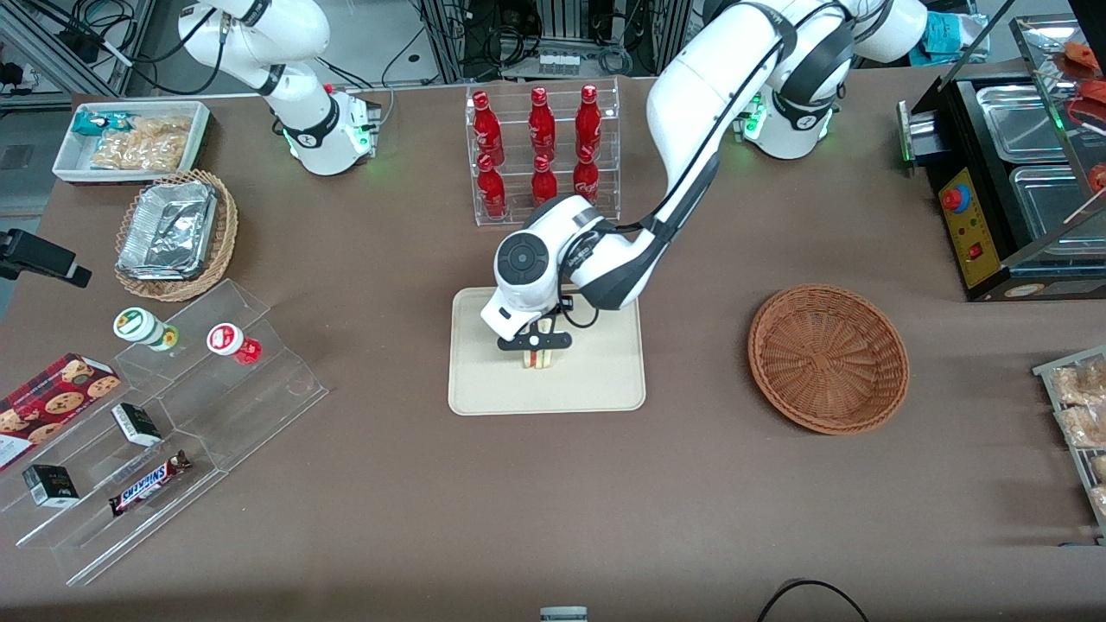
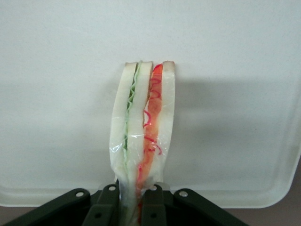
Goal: Place sandwich from basket to tray
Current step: 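Lift the sandwich and carry it over the cream tray, then lower the sandwich onto the tray and open the left gripper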
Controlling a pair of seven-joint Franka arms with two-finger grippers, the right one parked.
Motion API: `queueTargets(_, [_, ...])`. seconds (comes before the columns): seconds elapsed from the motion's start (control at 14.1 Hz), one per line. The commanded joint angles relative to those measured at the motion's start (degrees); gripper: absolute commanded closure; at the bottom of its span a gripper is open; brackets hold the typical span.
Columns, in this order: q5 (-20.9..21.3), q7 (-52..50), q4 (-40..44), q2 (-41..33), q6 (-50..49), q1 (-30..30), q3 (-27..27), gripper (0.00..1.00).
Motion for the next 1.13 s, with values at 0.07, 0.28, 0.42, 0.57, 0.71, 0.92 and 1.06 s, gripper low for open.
queueTargets(0.07, [-0.6,-1.3,2.4,0.8,-1.0,-0.3,0.9,0.97])
queueTargets(0.28, [-0.5,-3.1,2.4,0.8,-0.9,-0.3,0.9,0.79])
queueTargets(0.42, [-0.5,-3.3,2.3,0.3,-1.0,-0.2,0.9,0.01])
queueTargets(0.57, [-0.1,-3.0,2.4,-1.4,-1.5,-0.3,1.0,0.0])
queueTargets(0.71, [0.1,-3.1,2.2,-4.3,-3.2,-0.1,1.2,0.0])
queueTargets(0.92, [1.0,-3.4,1.8,-11.0,-13.3,0.1,2.1,0.0])
queueTargets(1.06, [1.1,-5.2,-3.1,-16.4,-17.3,1.1,4.1,0.0])
